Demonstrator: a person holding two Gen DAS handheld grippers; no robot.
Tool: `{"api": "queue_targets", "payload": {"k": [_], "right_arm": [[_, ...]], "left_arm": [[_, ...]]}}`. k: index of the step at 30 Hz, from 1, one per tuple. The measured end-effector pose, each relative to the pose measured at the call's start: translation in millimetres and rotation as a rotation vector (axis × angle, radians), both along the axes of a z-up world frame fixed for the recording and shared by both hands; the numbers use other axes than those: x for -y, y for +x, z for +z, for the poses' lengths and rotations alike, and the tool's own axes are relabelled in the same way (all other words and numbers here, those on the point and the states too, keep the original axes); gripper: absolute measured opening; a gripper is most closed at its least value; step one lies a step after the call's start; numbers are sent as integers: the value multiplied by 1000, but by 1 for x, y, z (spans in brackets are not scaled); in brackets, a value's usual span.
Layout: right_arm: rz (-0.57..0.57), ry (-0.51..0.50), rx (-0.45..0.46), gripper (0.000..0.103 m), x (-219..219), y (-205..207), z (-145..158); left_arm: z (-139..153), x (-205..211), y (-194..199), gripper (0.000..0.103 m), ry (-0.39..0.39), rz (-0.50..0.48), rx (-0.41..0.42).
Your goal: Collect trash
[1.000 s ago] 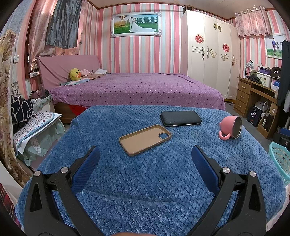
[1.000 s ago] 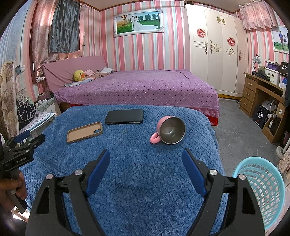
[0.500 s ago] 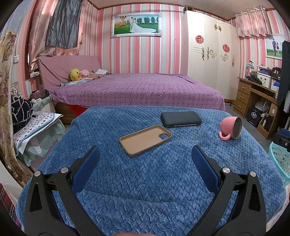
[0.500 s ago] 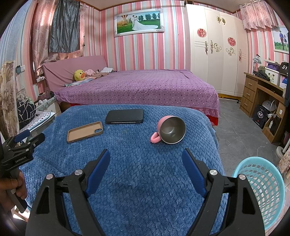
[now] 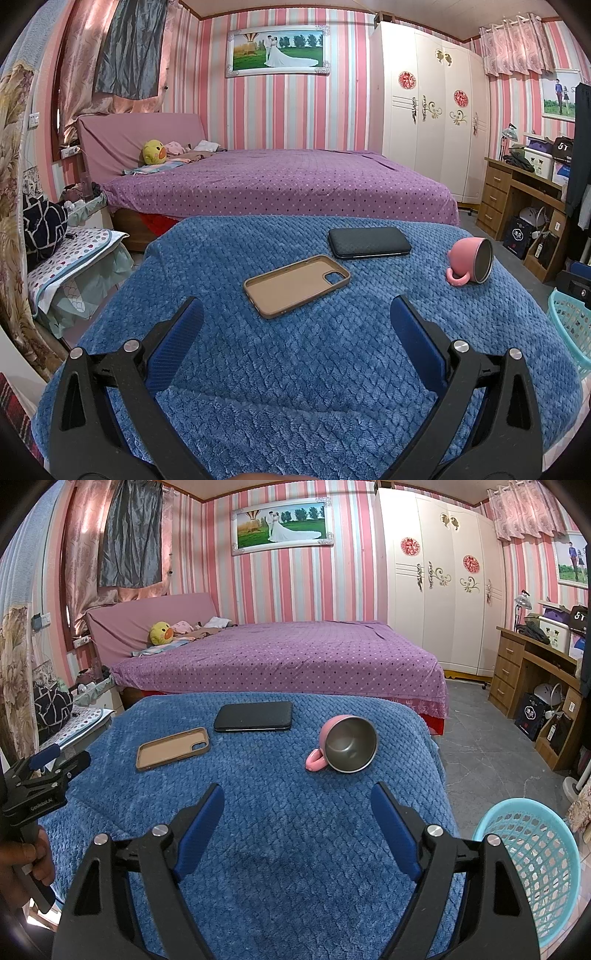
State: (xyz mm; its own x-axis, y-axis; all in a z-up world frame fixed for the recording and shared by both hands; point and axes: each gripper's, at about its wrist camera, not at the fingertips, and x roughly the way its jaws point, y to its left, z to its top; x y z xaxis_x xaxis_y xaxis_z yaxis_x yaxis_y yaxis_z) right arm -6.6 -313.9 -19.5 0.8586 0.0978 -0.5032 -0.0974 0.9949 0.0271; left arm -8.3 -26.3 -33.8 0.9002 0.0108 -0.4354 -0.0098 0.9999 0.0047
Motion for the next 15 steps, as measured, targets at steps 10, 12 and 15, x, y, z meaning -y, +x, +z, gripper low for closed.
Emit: {"api": "queue_targets", "payload": {"k": [10,12,15], "right_arm": [[0,0,1,80,1,-1,0],[1,-1,0,80,1,-1,0],[0,0,1,80,1,-1,0]], "left_arm": [[2,1,-1,98,0,0,-1],[2,1,-2,98,-1,0,-1],[2,1,-1,98,0,0,-1]]}}
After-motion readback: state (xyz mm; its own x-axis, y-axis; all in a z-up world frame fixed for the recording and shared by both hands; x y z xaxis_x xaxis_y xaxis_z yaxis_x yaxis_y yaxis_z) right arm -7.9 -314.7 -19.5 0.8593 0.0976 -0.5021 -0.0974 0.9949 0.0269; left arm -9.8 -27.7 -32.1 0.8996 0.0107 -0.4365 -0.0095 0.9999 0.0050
